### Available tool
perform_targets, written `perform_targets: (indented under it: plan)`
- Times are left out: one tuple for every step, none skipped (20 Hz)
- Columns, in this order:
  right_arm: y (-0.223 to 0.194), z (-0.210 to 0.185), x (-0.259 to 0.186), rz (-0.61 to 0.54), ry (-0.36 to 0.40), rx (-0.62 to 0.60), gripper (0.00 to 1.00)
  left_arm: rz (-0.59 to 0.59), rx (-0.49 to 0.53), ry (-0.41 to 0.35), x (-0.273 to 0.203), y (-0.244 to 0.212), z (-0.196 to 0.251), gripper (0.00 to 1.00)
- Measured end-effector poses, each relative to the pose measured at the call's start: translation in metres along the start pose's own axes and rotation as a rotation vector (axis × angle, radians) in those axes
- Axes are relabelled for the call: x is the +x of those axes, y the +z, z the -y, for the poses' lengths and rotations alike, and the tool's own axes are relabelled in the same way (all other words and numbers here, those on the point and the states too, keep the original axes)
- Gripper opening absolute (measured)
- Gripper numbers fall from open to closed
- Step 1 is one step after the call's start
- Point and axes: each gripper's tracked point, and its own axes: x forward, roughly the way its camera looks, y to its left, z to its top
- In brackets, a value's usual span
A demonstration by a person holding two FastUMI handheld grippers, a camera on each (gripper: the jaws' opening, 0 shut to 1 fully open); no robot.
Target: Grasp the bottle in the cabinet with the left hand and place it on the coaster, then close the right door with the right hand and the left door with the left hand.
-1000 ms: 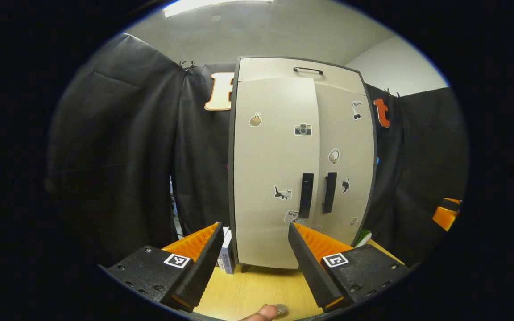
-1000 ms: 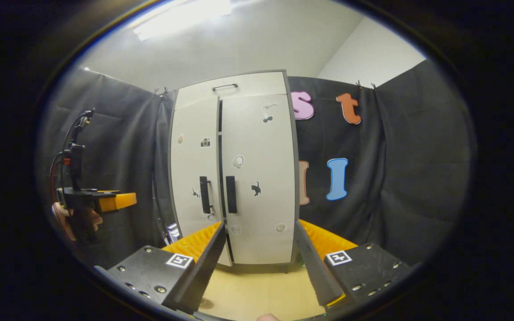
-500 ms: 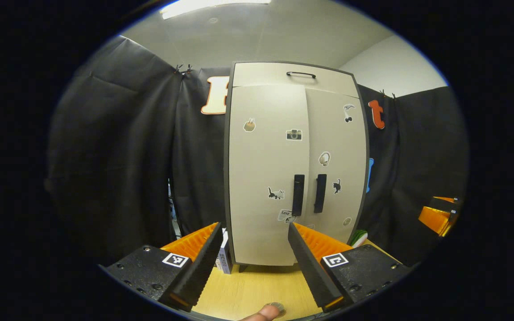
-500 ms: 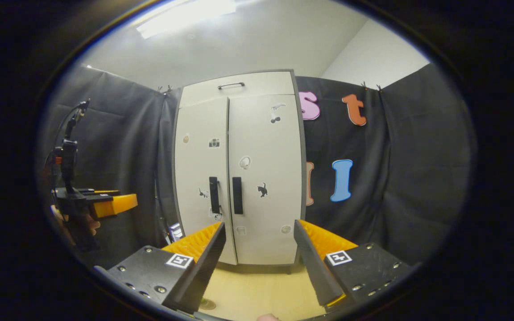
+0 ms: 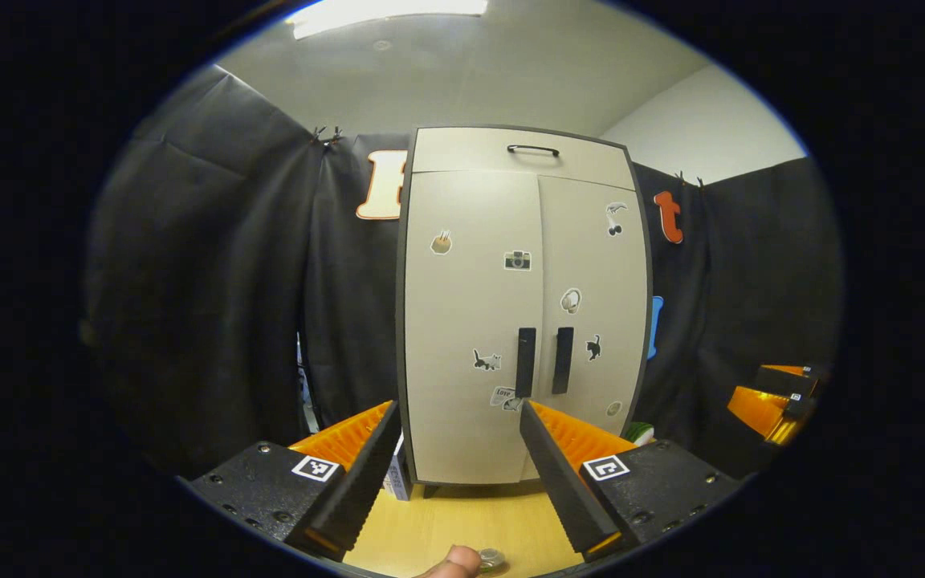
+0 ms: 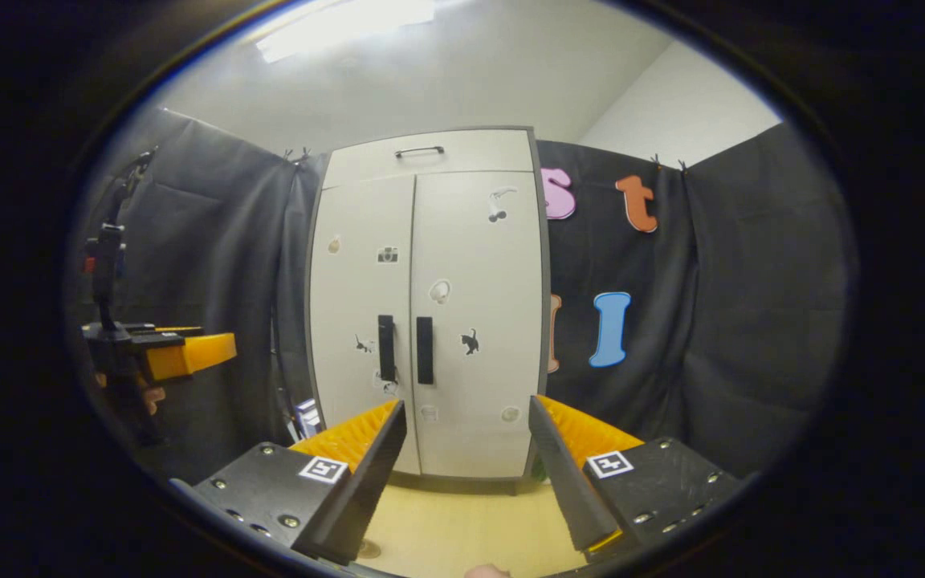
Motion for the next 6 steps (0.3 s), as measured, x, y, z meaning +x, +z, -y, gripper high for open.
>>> perform_targets:
  plan:
    - [0.001, 0.001, 0.001, 0.011, -0.006, -0.002, 0.93, 0.012, 0.012, -0.002, 0.002, 0.004, 0.0, 0.94]
    - [0.003, 0.003, 0.002, 0.021, -0.012, 0.0, 0.93, 0.017, 0.023, 0.001, 0.004, 0.005, 0.001, 0.94]
    - [0.004, 0.006, 0.005, 0.026, -0.02, 0.004, 0.93, 0.023, 0.033, 0.001, 0.004, 0.006, 0.001, 0.95]
    - [0.005, 0.009, 0.008, 0.031, -0.028, 0.006, 0.93, 0.029, 0.039, -0.001, 0.005, 0.007, 0.003, 0.95]
    - [0.006, 0.01, 0.009, 0.039, -0.031, 0.005, 0.93, 0.036, 0.043, -0.004, 0.006, 0.008, 0.005, 0.95]
    - [0.007, 0.011, 0.011, 0.045, -0.03, 0.002, 0.93, 0.036, 0.05, -0.01, 0.006, 0.006, 0.008, 0.95]
